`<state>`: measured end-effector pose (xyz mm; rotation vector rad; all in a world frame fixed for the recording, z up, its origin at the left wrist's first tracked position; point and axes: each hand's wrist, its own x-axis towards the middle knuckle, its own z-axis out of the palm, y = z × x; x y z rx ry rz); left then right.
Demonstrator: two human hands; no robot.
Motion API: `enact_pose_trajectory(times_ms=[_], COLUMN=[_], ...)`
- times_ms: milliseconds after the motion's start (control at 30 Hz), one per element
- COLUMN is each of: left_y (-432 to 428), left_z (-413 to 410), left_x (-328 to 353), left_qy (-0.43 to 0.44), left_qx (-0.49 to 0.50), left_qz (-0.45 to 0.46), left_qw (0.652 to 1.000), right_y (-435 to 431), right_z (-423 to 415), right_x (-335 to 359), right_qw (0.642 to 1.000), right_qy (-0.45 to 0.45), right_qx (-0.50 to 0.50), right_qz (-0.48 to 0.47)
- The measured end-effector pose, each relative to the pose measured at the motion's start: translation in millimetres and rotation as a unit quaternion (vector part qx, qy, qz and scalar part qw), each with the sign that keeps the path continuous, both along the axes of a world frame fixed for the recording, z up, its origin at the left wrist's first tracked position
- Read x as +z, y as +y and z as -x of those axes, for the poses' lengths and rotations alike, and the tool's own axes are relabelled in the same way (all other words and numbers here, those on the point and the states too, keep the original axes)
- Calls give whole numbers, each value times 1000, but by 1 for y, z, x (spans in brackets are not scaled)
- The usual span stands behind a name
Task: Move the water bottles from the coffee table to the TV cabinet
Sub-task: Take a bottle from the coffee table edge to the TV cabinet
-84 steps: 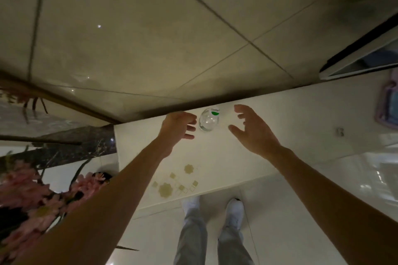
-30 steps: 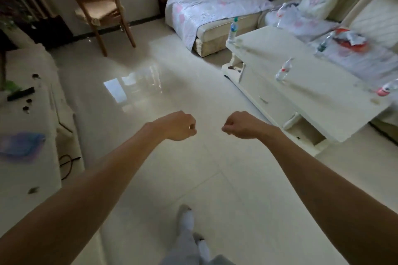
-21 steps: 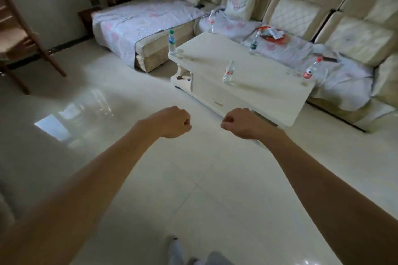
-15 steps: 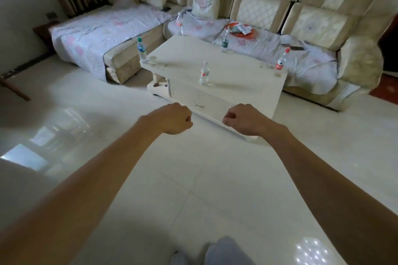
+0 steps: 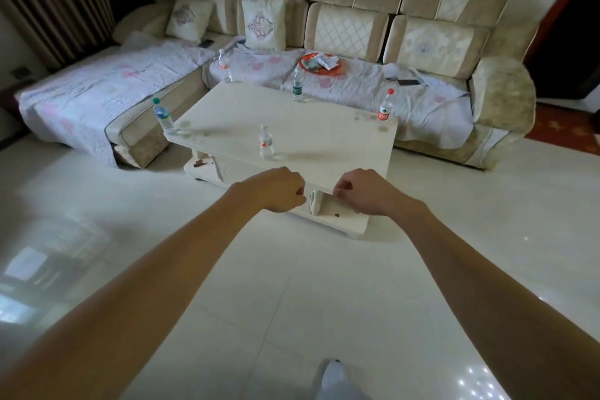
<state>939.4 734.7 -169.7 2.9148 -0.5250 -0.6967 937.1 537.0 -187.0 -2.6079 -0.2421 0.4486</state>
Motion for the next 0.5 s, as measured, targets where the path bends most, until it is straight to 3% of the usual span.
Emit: enact_pose_trajectory(times_ms=[233, 500], left_y=[-53, -45], left_z=[-66, -144], left_x=[-1, -18], left_qy=[-1, 25], left_qx=[12, 35], left_qz=[2, -3], left_qw=[1000, 999], right_y=[-55, -52], right_z=[-79, -164], right_x=[2, -15], right_qw=[1000, 999], right_qy=[2, 35], right_qx=[8, 23], right_qz=[5, 3])
